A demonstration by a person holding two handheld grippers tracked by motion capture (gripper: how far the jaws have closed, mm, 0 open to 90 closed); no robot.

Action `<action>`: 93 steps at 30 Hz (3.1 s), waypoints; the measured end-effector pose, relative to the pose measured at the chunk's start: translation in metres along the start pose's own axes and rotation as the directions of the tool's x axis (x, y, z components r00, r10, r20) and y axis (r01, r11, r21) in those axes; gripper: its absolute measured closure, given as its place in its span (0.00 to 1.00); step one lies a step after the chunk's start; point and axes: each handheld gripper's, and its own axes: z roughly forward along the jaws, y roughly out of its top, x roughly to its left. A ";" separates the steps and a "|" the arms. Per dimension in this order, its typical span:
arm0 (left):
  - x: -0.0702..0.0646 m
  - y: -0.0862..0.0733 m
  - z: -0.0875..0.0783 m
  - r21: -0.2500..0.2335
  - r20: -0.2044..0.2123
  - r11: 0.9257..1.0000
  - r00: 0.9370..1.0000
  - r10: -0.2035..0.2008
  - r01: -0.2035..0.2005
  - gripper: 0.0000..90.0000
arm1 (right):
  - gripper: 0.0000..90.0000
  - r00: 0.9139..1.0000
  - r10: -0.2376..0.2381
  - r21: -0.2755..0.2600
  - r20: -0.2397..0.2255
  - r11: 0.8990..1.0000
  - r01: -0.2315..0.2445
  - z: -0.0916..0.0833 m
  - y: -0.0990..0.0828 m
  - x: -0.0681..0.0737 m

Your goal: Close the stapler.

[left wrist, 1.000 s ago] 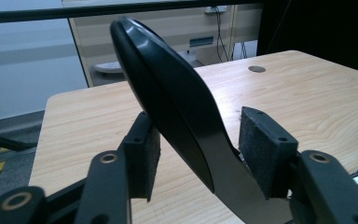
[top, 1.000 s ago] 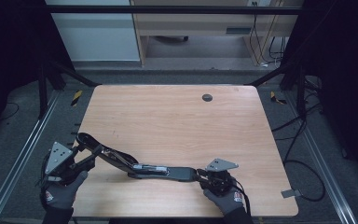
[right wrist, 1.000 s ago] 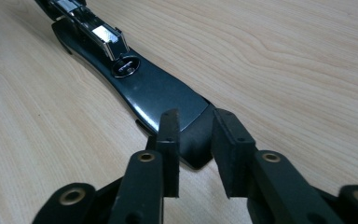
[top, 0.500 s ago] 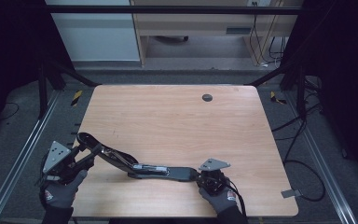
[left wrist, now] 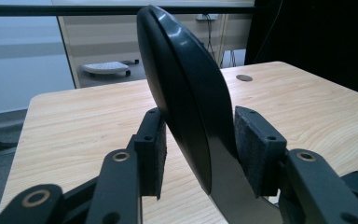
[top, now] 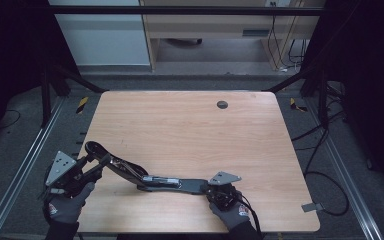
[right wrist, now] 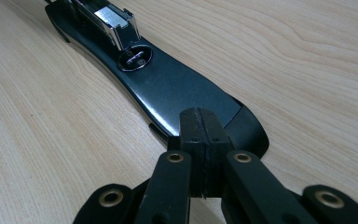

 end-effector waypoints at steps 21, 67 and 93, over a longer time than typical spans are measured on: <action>-0.010 0.006 0.003 -0.009 0.027 1.000 1.000 -0.003 0.003 0.64 | 1.00 1.000 0.015 -0.002 0.004 1.000 -0.015 0.000 0.000 -0.001; -0.049 0.022 0.019 -0.023 0.060 0.993 0.991 0.116 -0.115 0.66 | 1.00 1.000 0.025 -0.010 -0.007 1.000 -0.026 0.000 -0.001 -0.003; -0.063 0.024 0.025 -0.023 0.061 0.986 0.984 0.165 -0.164 0.66 | 1.00 1.000 0.029 -0.011 -0.006 1.000 -0.029 0.000 -0.001 -0.003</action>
